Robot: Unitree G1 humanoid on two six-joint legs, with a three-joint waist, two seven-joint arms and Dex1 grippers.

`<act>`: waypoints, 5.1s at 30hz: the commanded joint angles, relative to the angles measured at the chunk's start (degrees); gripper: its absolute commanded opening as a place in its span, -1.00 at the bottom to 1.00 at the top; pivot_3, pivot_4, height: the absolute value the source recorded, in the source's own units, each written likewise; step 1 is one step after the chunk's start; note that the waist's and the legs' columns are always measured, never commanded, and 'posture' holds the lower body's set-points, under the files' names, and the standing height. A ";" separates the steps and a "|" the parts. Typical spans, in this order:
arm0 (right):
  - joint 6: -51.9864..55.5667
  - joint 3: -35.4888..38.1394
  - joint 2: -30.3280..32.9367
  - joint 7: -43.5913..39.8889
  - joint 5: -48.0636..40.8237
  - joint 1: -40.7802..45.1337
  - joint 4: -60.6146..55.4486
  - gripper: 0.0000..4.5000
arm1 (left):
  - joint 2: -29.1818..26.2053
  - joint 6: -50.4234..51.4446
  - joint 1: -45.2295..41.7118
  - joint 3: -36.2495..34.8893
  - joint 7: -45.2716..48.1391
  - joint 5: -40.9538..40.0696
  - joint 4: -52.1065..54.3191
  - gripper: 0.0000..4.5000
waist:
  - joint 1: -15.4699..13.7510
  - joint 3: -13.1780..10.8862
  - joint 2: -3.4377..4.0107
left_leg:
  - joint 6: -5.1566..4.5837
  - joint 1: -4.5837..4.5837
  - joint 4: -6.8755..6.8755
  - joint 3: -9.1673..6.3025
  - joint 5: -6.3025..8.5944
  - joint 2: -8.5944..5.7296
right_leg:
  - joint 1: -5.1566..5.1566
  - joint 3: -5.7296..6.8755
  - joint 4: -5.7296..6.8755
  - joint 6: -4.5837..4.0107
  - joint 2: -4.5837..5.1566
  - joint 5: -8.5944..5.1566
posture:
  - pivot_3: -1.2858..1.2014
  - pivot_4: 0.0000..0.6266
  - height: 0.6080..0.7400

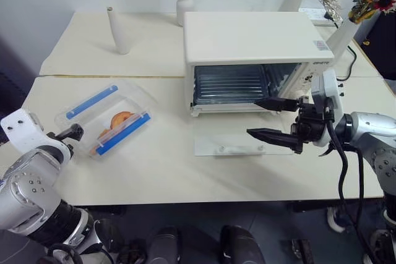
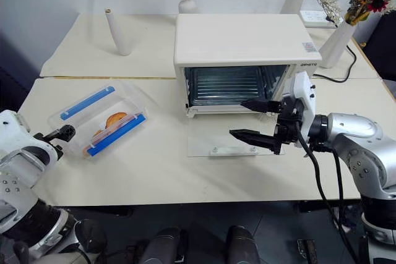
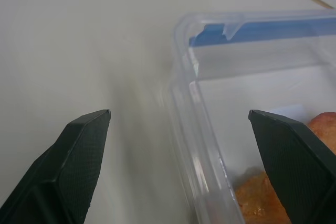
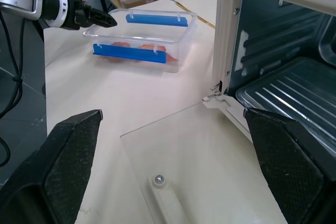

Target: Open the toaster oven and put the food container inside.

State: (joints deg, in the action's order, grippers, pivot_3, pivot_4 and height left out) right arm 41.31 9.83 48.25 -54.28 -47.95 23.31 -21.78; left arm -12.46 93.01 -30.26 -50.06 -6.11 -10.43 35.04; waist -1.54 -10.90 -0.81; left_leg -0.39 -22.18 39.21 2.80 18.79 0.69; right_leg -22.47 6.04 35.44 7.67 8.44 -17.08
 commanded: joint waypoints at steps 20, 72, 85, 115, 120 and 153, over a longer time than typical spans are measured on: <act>3.40 6.74 2.16 5.10 -6.02 -1.72 -6.36 1.00 | -8.53 -0.51 0.67 3.89 3.33 -0.99 -5.62 -0.97 | 0.20 -0.01 -0.04 | 0.01 0.02 -0.02 0.02 0.00 0.00 | -0.03 -0.01 0.02 0.00 0.00 0.00 | 0.03 -0.52 1.00; 7.43 27.15 6.85 9.58 -11.15 -21.82 -13.11 1.00 | -11.37 -5.34 -27.47 52.10 5.13 -38.30 -30.31 -0.97 | -0.17 -0.04 -0.11 | 0.03 -0.01 -0.07 0.56 -0.02 -0.06 | -0.04 -0.05 -0.03 -0.01 -0.04 -0.01 | 0.03 -0.52 1.00; 6.92 28.75 6.24 12.34 -11.78 -24.65 -14.49 1.00 | -8.91 -9.08 -27.11 49.24 11.41 -29.67 -31.58 0.12 | -0.16 -0.04 -0.11 | 0.02 0.01 -0.07 0.58 -0.02 -0.04 | -0.03 -0.06 -0.02 -0.01 -0.04 -0.01 | 0.03 -0.52 1.00; 12.72 31.85 9.90 17.56 -38.74 -30.86 -25.51 -0.88 | -37.14 -29.42 -17.20 44.17 75.70 -40.60 -31.82 -1.00 | -0.45 -0.06 -0.14 | -0.03 -0.01 -0.04 0.56 -0.05 -0.03 | -0.01 -0.04 -0.07 -0.01 -0.04 -0.01 | 0.03 -0.52 1.00; 11.87 29.70 11.80 17.93 -40.64 -35.14 -28.89 -0.99 | -43.64 -41.31 -13.08 54.37 88.96 -31.71 -30.14 -1.00 | -0.02 -0.06 -0.14 | -0.05 0.02 -0.10 0.61 -0.03 0.00 | -0.02 -0.06 -0.11 -0.02 -0.06 -0.01 | 0.03 -0.52 1.00; 0.16 -3.70 1.39 17.37 1.58 -16.57 -10.20 -0.99 | -26.79 -56.49 -16.38 62.33 82.56 -14.18 -38.93 -1.00 | 0.11 -0.05 -0.17 | -0.18 -0.08 0.02 0.64 0.02 0.00 | -0.12 -0.07 0.02 -0.02 -0.06 -0.01 | 0.03 -0.52 1.00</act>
State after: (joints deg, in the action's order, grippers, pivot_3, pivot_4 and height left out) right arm 43.23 6.04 50.55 -35.94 -47.17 5.78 -32.14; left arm -39.29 37.32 -47.21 13.87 77.84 -25.06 -5.32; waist -1.43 -10.95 -0.98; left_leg -0.56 -22.26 39.24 3.43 18.81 0.70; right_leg -22.60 5.97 35.46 7.65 8.37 -17.09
